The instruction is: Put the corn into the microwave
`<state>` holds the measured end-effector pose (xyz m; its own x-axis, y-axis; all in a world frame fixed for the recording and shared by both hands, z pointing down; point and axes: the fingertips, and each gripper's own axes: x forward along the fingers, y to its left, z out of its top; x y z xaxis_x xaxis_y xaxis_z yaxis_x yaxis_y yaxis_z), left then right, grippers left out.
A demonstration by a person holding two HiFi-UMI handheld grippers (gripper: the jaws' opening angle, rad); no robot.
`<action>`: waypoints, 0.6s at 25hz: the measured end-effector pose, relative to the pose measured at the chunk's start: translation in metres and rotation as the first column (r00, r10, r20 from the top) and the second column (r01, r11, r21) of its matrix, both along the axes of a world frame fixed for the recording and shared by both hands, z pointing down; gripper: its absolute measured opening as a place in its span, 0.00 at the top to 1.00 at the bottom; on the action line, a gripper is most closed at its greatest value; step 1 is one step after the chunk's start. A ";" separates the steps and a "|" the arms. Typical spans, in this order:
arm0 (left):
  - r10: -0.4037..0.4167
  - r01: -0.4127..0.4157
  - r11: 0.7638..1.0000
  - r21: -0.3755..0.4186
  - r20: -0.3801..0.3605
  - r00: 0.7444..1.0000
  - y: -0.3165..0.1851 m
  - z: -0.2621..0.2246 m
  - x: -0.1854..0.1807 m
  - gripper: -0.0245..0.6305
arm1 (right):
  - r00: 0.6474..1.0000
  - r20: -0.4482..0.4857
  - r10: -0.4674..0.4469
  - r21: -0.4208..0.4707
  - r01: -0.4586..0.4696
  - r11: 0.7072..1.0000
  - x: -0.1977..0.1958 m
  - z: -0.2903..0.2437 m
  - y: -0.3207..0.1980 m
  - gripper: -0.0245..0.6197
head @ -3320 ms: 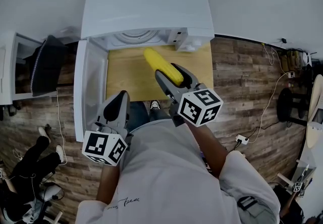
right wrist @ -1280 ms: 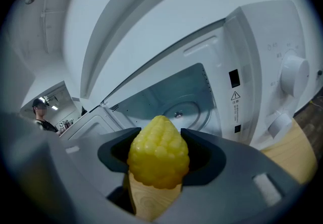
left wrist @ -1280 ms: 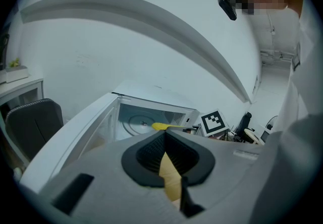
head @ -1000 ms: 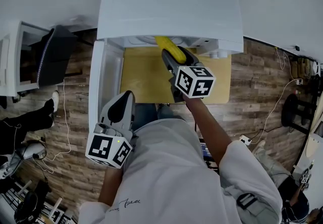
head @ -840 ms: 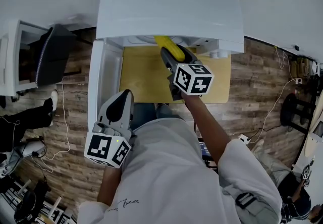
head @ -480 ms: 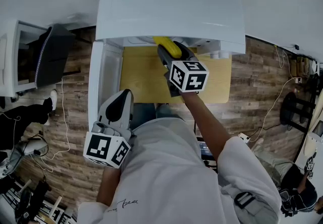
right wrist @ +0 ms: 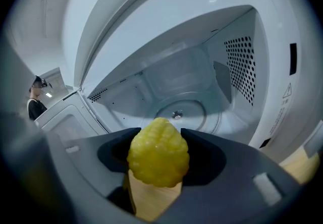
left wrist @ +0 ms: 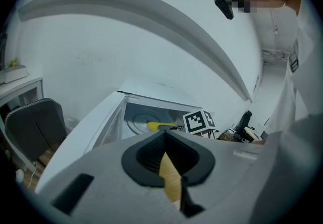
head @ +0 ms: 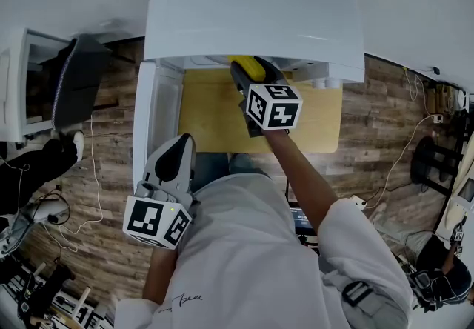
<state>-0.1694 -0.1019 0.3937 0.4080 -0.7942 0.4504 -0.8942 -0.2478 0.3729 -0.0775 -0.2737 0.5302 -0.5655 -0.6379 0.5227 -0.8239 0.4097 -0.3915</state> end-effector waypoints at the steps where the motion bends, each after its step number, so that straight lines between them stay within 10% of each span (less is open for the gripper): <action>1: 0.000 0.000 1.000 0.000 -0.001 1.000 0.000 0.000 0.000 0.98 | 1.000 -0.006 -0.001 0.004 0.001 1.000 -0.001 0.000 -0.001 0.56; 15: 0.020 -0.020 1.000 -0.009 0.003 1.000 -0.005 0.001 -0.006 0.98 | 0.998 -0.063 0.010 0.040 -0.007 0.999 -0.011 0.007 -0.020 0.56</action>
<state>-0.1753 -0.1067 0.3950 0.4221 -0.7817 0.4591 -0.8904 -0.2622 0.3721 -0.0882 -0.2934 0.5372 -0.5267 -0.6637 0.5310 -0.8500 0.4167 -0.3223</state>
